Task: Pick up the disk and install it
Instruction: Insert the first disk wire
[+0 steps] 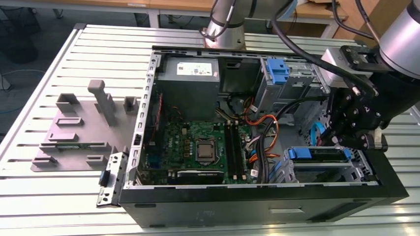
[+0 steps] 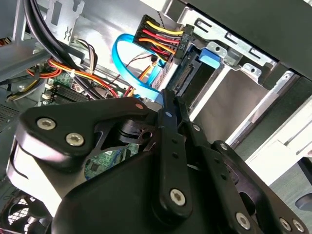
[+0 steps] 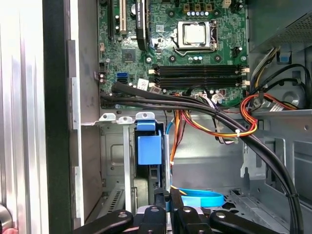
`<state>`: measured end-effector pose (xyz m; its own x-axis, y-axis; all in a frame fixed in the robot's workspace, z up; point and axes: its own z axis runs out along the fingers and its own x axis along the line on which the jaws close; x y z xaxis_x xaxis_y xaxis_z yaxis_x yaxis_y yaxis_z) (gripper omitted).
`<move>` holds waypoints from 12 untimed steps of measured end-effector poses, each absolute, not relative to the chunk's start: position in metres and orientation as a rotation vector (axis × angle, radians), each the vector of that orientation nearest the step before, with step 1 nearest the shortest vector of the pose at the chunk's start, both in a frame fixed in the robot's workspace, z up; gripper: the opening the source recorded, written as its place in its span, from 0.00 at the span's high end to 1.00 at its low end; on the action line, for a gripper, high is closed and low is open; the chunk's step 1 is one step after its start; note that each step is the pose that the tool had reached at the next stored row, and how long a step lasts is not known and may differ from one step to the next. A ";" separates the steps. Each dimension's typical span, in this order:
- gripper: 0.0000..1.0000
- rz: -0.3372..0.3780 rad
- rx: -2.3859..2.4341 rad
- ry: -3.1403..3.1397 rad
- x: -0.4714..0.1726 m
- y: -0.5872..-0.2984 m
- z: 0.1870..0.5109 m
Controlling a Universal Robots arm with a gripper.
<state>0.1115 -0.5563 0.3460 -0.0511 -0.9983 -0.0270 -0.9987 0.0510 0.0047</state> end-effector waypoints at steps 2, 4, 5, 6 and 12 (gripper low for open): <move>0.84 0.035 -2.153 2.265 0.112 -0.557 0.346; 0.84 0.035 -2.153 2.265 0.112 -0.558 0.346; 0.84 0.035 -2.153 2.265 0.112 -0.558 0.346; 0.84 0.035 -2.153 2.265 0.112 -0.558 0.345; 0.84 0.034 -2.153 2.265 0.112 -0.559 0.345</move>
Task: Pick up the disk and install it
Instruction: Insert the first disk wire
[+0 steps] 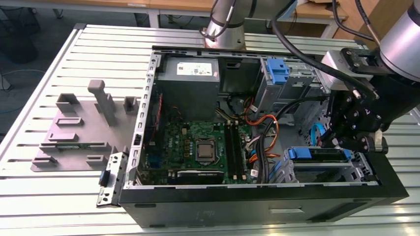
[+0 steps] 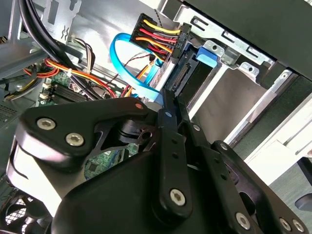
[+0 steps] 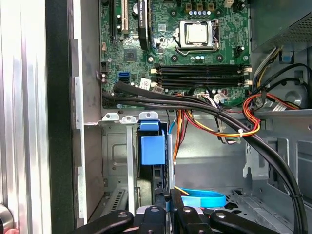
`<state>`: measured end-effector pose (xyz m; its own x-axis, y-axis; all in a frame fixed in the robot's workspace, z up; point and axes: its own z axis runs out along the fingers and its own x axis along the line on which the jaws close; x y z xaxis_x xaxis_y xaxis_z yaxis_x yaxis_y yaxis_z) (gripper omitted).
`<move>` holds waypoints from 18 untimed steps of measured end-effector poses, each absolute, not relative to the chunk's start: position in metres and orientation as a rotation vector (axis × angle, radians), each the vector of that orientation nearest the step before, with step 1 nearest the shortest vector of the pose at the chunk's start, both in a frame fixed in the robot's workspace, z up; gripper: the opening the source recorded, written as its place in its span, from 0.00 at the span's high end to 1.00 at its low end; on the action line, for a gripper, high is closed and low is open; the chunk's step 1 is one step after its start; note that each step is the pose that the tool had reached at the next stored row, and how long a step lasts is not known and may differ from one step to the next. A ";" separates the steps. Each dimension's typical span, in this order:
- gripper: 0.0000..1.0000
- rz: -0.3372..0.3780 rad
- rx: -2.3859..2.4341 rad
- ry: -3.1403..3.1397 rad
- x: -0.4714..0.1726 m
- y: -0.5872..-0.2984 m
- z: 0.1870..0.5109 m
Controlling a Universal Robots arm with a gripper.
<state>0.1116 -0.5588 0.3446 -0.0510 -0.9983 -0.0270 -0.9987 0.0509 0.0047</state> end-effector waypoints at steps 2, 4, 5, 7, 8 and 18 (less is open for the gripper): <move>0.84 0.035 -2.153 2.265 0.112 -0.559 0.344; 0.84 0.035 -2.153 2.265 0.112 -0.560 0.343; 0.84 0.035 -2.153 2.265 0.112 -0.560 0.343; 0.84 0.034 -2.153 2.265 0.112 -0.560 0.343; 0.84 0.034 -2.153 2.266 0.112 -0.560 0.343; 0.84 0.034 -2.153 2.265 0.112 -0.560 0.338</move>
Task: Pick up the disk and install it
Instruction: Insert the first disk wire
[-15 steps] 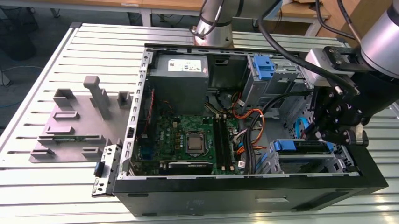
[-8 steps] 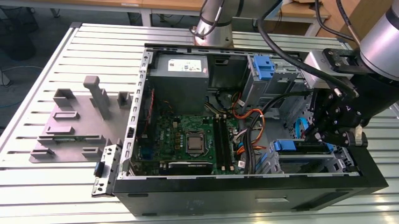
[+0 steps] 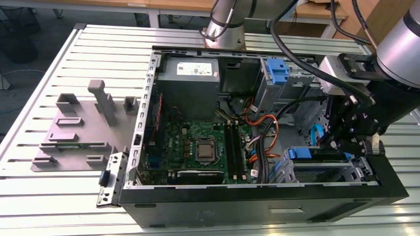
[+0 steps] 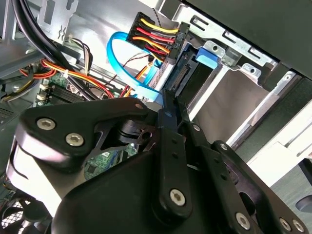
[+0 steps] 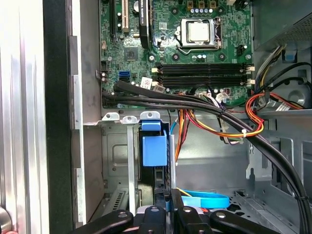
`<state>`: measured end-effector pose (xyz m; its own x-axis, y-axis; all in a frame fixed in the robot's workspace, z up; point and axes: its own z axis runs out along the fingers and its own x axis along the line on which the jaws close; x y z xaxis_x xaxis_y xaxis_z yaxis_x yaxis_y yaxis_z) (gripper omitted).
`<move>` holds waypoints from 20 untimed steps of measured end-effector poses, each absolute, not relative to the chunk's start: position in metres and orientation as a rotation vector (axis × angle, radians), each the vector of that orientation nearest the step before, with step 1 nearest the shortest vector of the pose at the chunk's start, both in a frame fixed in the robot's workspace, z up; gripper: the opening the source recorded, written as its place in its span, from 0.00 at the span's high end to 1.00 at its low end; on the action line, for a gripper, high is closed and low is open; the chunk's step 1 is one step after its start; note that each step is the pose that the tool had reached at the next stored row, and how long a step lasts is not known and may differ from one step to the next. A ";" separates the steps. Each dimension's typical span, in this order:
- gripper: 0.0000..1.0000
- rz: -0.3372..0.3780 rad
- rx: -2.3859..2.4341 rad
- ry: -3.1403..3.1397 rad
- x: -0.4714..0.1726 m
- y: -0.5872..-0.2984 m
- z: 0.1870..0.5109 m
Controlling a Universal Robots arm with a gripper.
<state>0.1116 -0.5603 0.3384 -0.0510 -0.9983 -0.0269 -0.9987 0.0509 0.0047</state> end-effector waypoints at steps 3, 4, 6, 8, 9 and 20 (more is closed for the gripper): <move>0.84 0.034 -2.153 2.265 0.112 -0.560 0.338; 0.84 0.035 -2.153 2.265 0.112 -0.560 0.338; 0.84 0.034 -2.153 2.265 0.112 -0.560 0.337; 0.84 0.034 -2.153 2.265 0.112 -0.560 0.337; 0.84 0.034 -2.153 2.265 0.112 -0.560 0.337; 0.84 0.034 -2.153 2.265 0.112 -0.560 0.335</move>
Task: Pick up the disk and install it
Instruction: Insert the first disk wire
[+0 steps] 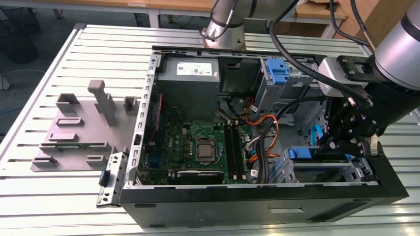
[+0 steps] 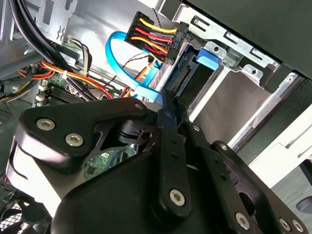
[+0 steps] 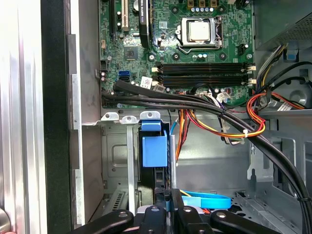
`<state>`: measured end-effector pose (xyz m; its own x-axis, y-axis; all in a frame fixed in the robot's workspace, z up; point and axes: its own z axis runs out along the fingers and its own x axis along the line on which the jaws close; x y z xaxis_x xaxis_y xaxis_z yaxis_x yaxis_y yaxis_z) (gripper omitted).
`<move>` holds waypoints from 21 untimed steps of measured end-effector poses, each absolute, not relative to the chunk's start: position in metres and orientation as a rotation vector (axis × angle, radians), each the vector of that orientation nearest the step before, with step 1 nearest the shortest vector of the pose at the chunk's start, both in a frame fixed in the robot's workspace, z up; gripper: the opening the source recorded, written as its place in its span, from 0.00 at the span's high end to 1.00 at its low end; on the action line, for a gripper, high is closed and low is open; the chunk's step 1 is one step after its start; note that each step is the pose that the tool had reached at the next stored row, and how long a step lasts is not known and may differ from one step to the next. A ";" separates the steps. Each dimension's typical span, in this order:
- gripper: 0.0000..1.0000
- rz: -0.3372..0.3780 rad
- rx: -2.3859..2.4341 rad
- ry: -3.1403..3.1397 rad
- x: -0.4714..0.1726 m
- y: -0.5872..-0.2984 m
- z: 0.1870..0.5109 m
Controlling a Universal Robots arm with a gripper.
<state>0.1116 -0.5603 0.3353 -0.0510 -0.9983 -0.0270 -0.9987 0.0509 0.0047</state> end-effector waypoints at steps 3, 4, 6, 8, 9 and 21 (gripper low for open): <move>0.84 0.035 -2.152 2.265 0.112 -0.560 0.336; 0.84 0.035 -2.153 2.265 0.112 -0.560 0.336; 0.84 0.035 -2.153 2.265 0.112 -0.560 0.337; 0.84 0.035 -2.153 2.265 0.112 -0.560 0.337; 0.84 0.035 -2.153 2.265 0.112 -0.560 0.337; 0.84 0.034 -2.153 2.265 0.112 -0.561 0.335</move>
<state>0.1117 -0.5613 0.3348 -0.0510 -0.9983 -0.0269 -0.9987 0.0509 0.0047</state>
